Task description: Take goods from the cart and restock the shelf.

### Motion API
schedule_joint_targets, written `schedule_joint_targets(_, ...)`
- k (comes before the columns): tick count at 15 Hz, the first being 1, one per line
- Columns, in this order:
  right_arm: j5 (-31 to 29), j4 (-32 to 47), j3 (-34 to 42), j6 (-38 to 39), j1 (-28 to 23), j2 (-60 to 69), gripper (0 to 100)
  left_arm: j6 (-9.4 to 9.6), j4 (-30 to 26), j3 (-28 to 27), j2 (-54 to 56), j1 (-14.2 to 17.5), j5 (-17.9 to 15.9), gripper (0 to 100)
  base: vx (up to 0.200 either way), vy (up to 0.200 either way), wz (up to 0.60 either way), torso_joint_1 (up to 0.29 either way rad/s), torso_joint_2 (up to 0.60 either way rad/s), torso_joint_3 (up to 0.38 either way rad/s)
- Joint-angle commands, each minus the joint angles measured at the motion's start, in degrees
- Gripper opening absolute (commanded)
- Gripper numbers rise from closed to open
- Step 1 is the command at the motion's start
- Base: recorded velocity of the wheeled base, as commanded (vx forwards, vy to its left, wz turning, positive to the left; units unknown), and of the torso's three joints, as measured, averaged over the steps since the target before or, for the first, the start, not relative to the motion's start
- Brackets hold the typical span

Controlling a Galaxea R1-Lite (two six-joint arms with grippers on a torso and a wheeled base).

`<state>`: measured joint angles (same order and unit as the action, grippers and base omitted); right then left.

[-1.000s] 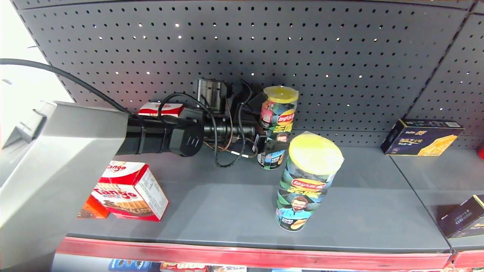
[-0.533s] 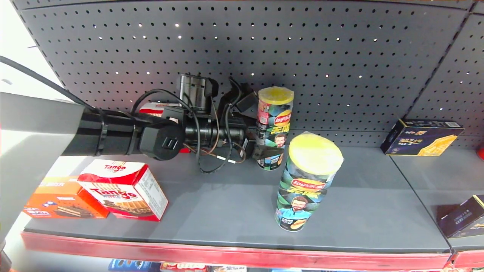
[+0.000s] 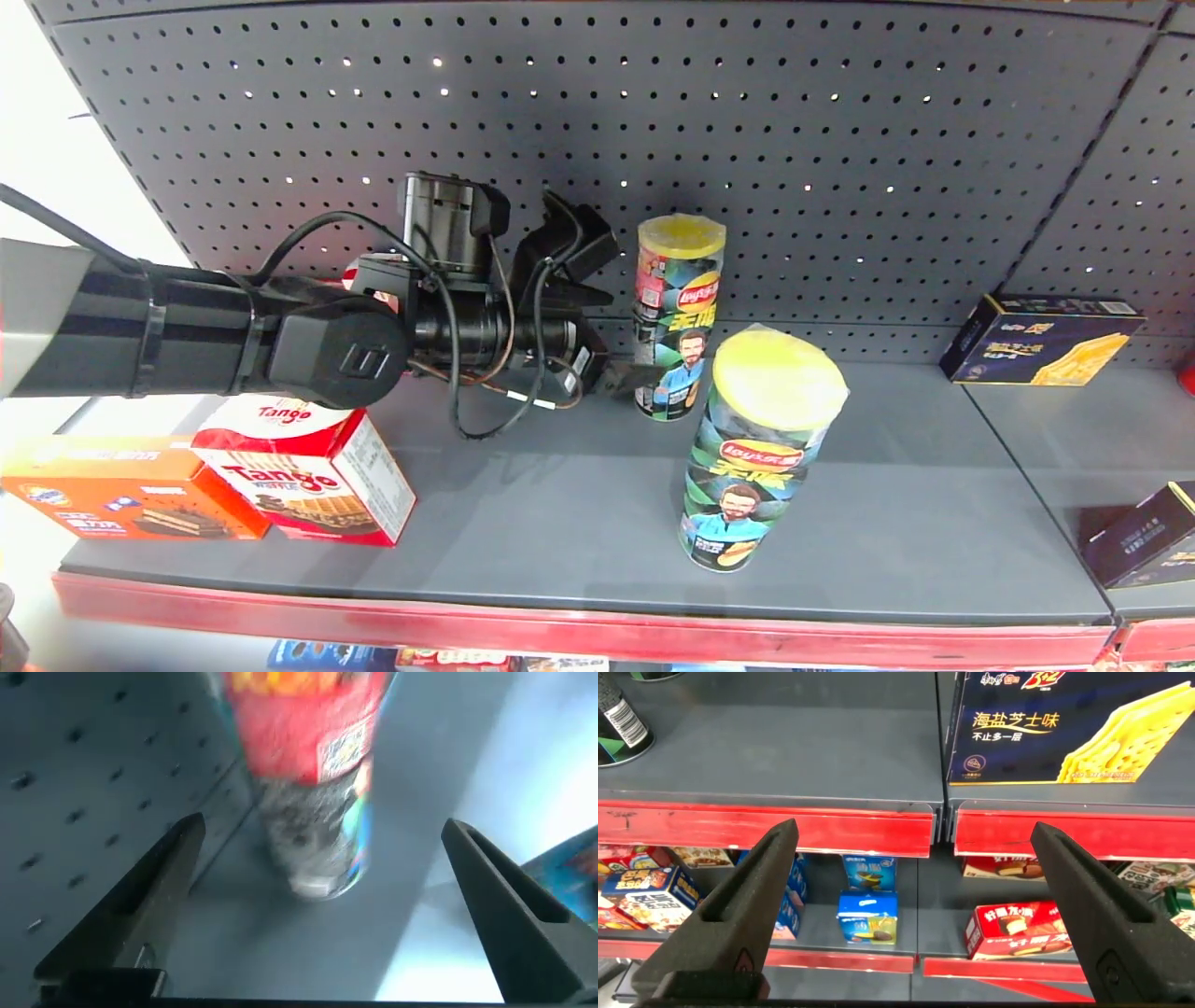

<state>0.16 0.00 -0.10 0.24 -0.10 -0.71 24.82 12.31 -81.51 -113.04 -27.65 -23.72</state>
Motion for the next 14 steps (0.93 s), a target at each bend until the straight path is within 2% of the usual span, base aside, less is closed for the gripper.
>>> schedule_joint_targets(1, 0.02, 0.0, 0.01, 0.02, 0.1, -0.08, 100, 1.55, -0.01, 1.0, 0.98, -0.04, 3.33, 100, 0.0, 0.0, 0.0, 0.0, 0.0, 0.0)
schedule_joint_targets(2, 0.02, 0.0, 0.01, 0.02, 0.01, -0.08, 100, 2.16, 0.08, 0.82, 0.89, -0.48, 5.35, 100, 0.0, 0.0, 0.0, 0.0, 0.0, 0.0)
schedule_joint_targets(8, 0.11, 0.0, 0.01, 0.02, 0.1, -0.08, 100, 1.64, 0.61, 0.21, 0.63, -0.56, 9.13, 100, 0.0, 0.0, 0.0, 0.0, 0.0, 0.0)
schedule_joint_targets(9, 0.02, 0.0, 0.01, 0.02, 0.01, -0.08, 100, 1.2, 0.61, -0.23, 0.54, -0.56, 9.75, 100, 0.0, 0.0, 0.0, 0.0, 0.0, 0.0)
schedule_joint_targets(10, 0.11, 0.0, 0.01, 0.02, 0.01, -0.08, 100, -0.65, 0.78, -1.11, 0.19, -0.65, 10.98, 100, 0.0, 0.0, 0.0, 0.0, 0.0, 0.0)
schedule_joint_targets(14, 0.02, 0.0, 0.01, 0.02, 0.1, -0.08, 100, -3.73, 1.05, -2.52, -1.04, -0.65, 14.14, 100, 0.0, 0.0, 0.0, 0.0, 0.0, 0.0)
